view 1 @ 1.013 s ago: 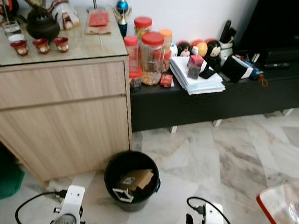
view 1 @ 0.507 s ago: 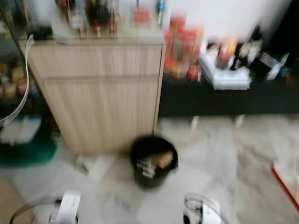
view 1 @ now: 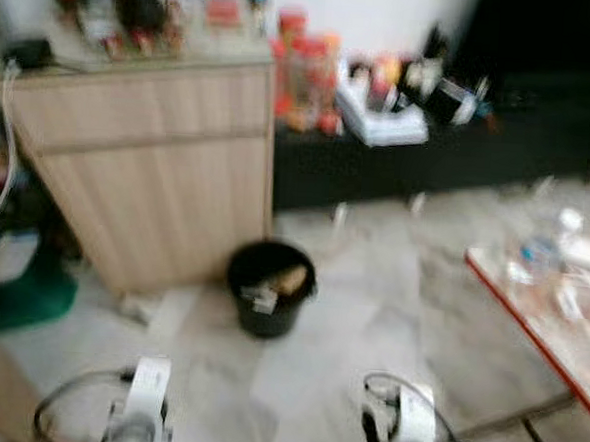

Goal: Picking trash to rubbish bin

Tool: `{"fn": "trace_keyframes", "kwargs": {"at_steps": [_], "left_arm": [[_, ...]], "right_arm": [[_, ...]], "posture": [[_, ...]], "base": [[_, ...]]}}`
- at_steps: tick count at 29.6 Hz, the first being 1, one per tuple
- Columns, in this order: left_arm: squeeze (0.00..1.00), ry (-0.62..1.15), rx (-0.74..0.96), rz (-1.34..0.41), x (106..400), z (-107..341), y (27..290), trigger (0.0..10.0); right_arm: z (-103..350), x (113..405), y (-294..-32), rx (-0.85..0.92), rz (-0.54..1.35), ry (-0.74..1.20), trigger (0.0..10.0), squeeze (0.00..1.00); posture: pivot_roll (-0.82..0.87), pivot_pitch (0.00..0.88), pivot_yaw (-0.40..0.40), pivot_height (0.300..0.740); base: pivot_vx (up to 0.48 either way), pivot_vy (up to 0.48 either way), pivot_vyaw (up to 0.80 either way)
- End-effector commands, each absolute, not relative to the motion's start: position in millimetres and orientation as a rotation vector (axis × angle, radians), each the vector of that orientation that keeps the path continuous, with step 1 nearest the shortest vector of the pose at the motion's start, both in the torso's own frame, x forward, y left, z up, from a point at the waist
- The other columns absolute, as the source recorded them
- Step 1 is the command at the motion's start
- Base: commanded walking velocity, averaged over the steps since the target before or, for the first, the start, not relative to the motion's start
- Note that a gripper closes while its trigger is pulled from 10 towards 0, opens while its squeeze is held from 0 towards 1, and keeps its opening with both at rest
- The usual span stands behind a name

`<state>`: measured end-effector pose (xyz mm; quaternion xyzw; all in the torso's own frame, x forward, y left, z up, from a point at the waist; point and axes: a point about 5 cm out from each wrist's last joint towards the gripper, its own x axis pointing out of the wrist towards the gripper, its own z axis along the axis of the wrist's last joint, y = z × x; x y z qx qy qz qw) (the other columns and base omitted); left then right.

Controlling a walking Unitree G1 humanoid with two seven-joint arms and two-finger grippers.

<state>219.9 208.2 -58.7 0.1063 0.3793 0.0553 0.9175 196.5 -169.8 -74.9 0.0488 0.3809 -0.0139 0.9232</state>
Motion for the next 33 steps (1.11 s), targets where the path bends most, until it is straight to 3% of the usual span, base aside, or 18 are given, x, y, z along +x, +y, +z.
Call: {"fn": "trace_keyframes", "kwargs": {"at_steps": [1,9,12,15,21,25,27,33], "left_arm": [[0.0,0.72,0.255,0.083,232,-51,203,10.0],[0.0,0.54,0.303,0.01,265,-26,184,10.0],[0.0,0.346,0.318,-0.056,297,7,163,10.0],[0.0,0.248,0.3,-0.045,314,27,157,10.0],[0.0,0.022,0.067,0.101,353,88,157,10.0],[0.0,-0.081,0.033,0.133,361,111,155,10.0],[0.0,-0.203,0.106,0.134,364,133,156,10.0],[0.0,-0.271,0.208,0.147,361,141,168,10.0]], "right_arm": [[-69,206,-171,0.078,-0.011,0.734,10.0,0.0],[-48,236,-164,0.042,0.057,0.594,10.0,0.0],[-15,273,-153,0.041,0.104,0.415,10.0,0.0],[7,294,-146,0.035,0.131,0.303,10.0,0.0],[83,339,-125,0.059,0.19,-0.049,10.0,0.0],[102,347,-121,0.059,0.192,-0.131,10.0,0.0],[121,353,-118,0.068,0.194,-0.208,10.0,0.0],[134,353,-114,0.075,0.204,-0.27,10.0,0.0]], "posture": [[-0.11,0.035,-0.008,0.74],[-0.11,0.035,-0.008,0.74],[-0.11,0.033,-0.003,0.74],[-0.11,0.033,-0.003,0.74],[-0.12,0.02,0.01,0.74],[-0.12,0.012,0.011,0.74],[-0.12,0.006,0.015,0.74],[-0.12,0.0,0.022,0.74]], "base": [[0.0,0.0,0.0],[0.0,0.0,0.0],[0.0,0.0,0.0],[0.0,0.0,0.0],[0.0,0.0,0.0],[0.0,0.0,0.0],[0.0,0.0,0.0],[0.0,0.0,0.0]]}}
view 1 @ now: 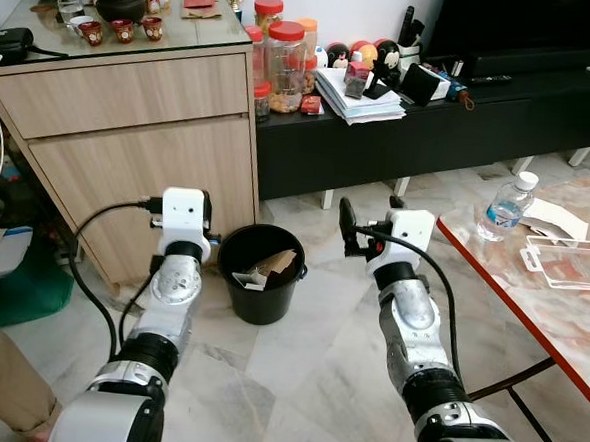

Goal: Picking trash to rubbish bin

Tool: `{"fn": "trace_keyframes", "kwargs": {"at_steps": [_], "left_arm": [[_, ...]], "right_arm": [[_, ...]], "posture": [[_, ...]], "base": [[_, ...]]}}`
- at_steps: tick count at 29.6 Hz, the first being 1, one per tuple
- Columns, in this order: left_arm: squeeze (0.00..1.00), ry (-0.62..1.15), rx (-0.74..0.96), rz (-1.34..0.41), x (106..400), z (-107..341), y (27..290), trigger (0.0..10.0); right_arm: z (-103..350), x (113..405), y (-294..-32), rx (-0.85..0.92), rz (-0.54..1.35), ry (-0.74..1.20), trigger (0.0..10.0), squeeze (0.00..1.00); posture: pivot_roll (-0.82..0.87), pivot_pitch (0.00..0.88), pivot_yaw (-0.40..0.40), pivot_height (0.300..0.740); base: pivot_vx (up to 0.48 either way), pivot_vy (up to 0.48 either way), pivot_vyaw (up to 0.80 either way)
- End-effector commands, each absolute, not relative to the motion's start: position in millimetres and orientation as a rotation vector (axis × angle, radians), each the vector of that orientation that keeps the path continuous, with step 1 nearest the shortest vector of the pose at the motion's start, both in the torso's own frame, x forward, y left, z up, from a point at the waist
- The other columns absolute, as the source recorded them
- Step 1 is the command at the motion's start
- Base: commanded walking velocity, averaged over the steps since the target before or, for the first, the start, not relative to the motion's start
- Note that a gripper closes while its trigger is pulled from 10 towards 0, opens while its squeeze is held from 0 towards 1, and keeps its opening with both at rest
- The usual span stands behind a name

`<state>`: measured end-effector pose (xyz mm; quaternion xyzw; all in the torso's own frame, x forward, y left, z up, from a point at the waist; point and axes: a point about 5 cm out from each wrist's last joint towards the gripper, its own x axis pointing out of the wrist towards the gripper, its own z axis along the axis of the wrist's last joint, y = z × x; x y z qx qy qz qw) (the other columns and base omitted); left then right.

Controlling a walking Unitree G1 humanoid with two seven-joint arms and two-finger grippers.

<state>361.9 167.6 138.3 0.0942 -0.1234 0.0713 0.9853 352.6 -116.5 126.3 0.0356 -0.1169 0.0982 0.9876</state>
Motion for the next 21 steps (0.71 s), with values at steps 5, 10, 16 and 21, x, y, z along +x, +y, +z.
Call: {"fn": "trace_keyframes", "kwargs": {"at_steps": [5,10,16,21], "left_arm": [[0.0,-0.243,0.234,0.166,355.3,132.7,178.5,10.0],[0.0,-0.239,0.23,0.186,352.9,130.5,179.4,10.0],[0.0,-0.256,0.231,0.188,356.8,137.3,178.5,10.0],[0.0,-0.263,0.223,0.196,357.2,139.8,177.9,10.0]], "right_arm": [[137.1,351.1,-112.0,0.089,0.203,-0.292,10.0,0.0],[129.0,349.0,-111.0,0.079,0.204,-0.25,10.0,0.0],[130.7,348.8,-111.8,0.079,0.198,-0.254,10.0,0.0],[133.4,349.0,-112.6,0.078,0.192,-0.262,10.0,0.0]], "posture": [[-0.12,0.0,0.028,0.74],[-0.11,0.0,0.029,0.74],[-0.11,0.0,0.031,0.74],[-0.12,0.002,0.032,0.74]], "base": [[0.0,0.0,0.0],[0.0,0.0,-0.32],[0.0,0.0,-0.8],[0.0,0.0,-0.8]]}}
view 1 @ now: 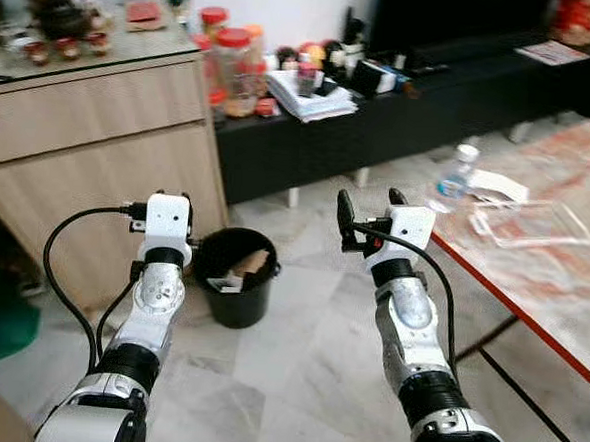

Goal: Picking trash to rubbish bin

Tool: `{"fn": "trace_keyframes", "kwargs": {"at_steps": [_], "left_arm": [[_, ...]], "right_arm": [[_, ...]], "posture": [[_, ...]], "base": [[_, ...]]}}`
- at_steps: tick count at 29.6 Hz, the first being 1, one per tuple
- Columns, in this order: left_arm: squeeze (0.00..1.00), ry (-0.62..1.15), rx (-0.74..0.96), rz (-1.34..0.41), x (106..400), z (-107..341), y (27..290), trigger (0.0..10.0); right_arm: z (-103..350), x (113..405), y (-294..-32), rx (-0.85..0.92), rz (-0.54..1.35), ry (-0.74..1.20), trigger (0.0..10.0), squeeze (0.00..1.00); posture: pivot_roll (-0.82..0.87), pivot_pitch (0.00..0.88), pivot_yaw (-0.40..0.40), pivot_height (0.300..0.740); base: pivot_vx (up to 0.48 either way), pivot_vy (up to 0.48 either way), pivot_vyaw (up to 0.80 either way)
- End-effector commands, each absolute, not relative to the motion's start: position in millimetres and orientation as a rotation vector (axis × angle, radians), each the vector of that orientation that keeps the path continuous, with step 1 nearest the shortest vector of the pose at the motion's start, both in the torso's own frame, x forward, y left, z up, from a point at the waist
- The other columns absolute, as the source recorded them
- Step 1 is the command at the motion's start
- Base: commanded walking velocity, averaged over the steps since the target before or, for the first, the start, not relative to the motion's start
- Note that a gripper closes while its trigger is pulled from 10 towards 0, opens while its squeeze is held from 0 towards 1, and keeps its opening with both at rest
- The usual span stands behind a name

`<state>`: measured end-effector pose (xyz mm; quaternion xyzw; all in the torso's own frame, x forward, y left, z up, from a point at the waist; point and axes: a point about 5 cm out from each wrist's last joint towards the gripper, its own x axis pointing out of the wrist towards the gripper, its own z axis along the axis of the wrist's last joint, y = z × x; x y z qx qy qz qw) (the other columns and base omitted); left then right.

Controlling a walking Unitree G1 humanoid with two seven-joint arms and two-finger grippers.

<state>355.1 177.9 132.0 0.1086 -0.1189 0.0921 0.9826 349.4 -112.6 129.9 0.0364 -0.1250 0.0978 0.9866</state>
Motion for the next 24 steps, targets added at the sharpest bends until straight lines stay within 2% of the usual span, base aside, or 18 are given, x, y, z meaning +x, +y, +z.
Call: {"fn": "trace_keyframes", "kwargs": {"at_steps": [1,24], "left_arm": [[0.0,-0.263,0.222,0.196,357.0,139.6,177.3,10.0],[0.0,-0.26,0.187,0.197,356.1,140.1,174.1,10.0]], "right_arm": [[133.6,349.0,-112.6,0.073,0.192,-0.263,10.0,0.0],[133.4,347.1,-103.5,0.066,0.209,-0.252,10.0,0.0]], "posture": [[-0.12,0.002,0.032,0.74],[-0.1,0.037,0.027,0.74]], "base": [[0.0,0.0,-0.8],[0.0,0.0,-0.8]]}}
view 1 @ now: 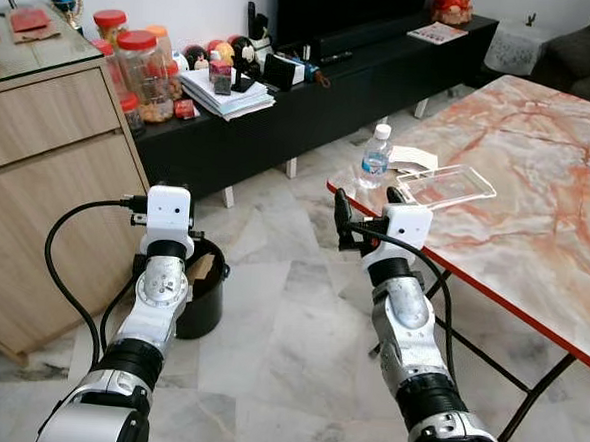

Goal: Picking trash to rubbish bin

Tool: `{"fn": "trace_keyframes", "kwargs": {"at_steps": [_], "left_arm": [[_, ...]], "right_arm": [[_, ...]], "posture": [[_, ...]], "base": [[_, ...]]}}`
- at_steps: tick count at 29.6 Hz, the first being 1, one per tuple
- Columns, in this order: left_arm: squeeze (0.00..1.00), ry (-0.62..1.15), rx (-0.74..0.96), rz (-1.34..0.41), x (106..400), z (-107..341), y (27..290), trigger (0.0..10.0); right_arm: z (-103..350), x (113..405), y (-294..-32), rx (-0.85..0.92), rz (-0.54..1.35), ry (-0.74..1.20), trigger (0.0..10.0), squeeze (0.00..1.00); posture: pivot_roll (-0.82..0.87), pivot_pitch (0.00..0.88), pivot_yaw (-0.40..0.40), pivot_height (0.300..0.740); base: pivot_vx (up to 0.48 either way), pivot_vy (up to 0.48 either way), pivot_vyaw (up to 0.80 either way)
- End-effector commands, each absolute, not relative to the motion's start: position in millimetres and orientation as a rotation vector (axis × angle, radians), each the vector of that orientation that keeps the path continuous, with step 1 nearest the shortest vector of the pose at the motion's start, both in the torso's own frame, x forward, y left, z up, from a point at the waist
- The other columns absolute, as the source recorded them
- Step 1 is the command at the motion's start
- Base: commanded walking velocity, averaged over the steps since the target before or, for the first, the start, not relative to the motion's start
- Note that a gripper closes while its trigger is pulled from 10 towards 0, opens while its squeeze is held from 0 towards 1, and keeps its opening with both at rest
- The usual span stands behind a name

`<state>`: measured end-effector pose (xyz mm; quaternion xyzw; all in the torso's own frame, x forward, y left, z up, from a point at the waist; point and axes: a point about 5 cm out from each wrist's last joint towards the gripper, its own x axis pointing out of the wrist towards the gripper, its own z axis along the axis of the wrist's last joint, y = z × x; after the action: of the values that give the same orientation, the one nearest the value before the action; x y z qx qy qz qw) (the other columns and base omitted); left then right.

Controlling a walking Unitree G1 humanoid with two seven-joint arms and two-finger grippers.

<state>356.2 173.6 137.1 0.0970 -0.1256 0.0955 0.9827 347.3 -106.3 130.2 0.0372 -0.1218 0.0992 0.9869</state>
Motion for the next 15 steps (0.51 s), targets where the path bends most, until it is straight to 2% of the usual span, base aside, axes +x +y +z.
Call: {"fn": "trace_keyframes", "kwargs": {"at_steps": [1,7,12,15], "left_arm": [[0.0,-0.259,0.187,0.196,356.2,140.0,174.1,10.0],[0.0,-0.246,0.17,0.197,357.1,139.8,173.7,10.0],[0.0,-0.24,0.173,0.194,357.6,140.0,174.5,10.0],[0.0,-0.245,0.188,0.181,357.2,140.3,173.0,10.0]], "right_arm": [[133.3,347.0,-103.4,0.066,0.208,-0.252,10.0,0.0],[132.2,347.0,-103.0,0.064,0.205,-0.245,10.0,0.0],[132.4,346.9,-102.5,0.066,0.2,-0.244,10.0,0.0],[133.3,347.1,-102.8,0.069,0.192,-0.246,10.0,0.0]], "posture": [[-0.1,0.037,0.027,0.74],[-0.1,0.04,0.028,0.74],[-0.09,0.043,0.031,0.74],[-0.09,0.044,0.032,0.74]], "base": [[0.0,0.0,-0.8],[0.0,0.0,-0.8],[0.0,0.435,-0.8],[0.0,0.0,-0.8]]}}
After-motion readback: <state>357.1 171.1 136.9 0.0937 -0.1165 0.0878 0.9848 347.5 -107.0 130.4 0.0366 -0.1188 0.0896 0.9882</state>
